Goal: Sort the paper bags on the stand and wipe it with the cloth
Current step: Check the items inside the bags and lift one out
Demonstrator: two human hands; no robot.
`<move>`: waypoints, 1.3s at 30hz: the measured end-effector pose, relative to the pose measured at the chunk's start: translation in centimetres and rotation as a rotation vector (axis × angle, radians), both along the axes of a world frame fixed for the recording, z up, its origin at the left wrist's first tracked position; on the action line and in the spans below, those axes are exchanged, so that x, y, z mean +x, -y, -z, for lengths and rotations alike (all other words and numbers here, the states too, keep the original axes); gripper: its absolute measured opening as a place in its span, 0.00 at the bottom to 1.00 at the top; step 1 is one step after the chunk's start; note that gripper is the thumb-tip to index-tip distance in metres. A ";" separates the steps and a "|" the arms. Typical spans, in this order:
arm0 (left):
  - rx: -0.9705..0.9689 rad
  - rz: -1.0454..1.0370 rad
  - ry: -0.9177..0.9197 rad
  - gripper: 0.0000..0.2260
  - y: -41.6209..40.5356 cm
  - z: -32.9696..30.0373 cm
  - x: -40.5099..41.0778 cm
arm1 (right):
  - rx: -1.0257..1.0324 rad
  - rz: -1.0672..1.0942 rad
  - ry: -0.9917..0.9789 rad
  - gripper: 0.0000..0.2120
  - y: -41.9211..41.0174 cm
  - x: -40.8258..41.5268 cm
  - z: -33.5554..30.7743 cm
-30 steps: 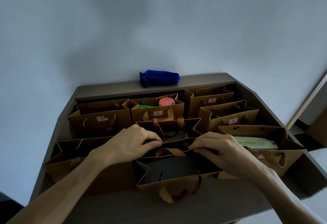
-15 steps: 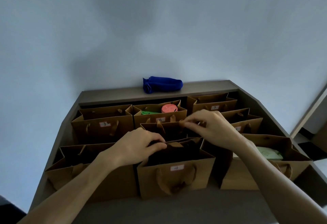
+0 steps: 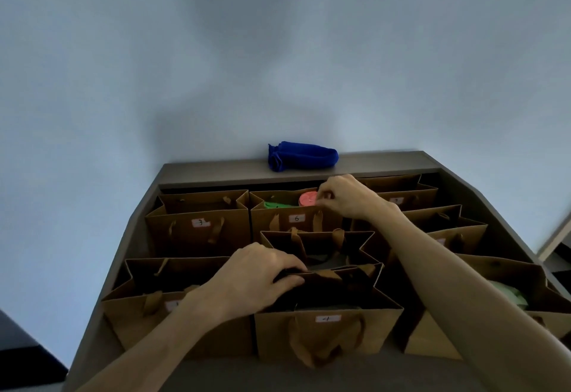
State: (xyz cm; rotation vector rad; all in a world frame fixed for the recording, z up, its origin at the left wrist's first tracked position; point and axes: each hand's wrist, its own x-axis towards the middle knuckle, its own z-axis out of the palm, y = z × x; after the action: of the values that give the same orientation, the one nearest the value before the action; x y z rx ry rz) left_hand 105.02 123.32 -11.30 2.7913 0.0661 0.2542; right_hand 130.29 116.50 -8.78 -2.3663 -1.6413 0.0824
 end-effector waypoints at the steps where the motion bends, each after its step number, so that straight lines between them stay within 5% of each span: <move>1: -0.003 0.002 0.009 0.13 -0.1 0.2 0.0 | -0.006 -0.016 0.009 0.10 0.3 -0.1 0.1; 8: -0.031 -0.013 0.172 0.21 -1.4 -0.3 0.8 | 0.003 -0.120 -0.029 0.08 2.9 -0.6 0.6; 13: 0.018 -0.133 0.333 0.13 -4.6 -2.1 3.7 | 0.019 -0.145 -0.050 0.06 3.9 -1.0 1.0; 22: 0.148 -0.299 0.011 0.10 -8.8 -1.5 6.6 | -0.028 -0.182 -0.015 0.08 5.2 -2.0 1.6; 39: 0.009 -0.336 -0.060 0.17 -11.0 -1.2 9.2 | -0.034 -0.067 -0.032 0.10 0.4 1.0 0.1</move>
State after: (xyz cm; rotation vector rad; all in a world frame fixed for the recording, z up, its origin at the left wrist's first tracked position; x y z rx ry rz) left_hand 114.24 134.30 -10.10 2.7838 0.5512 0.2502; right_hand 131.24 116.10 -8.83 -2.3217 -1.7179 0.1616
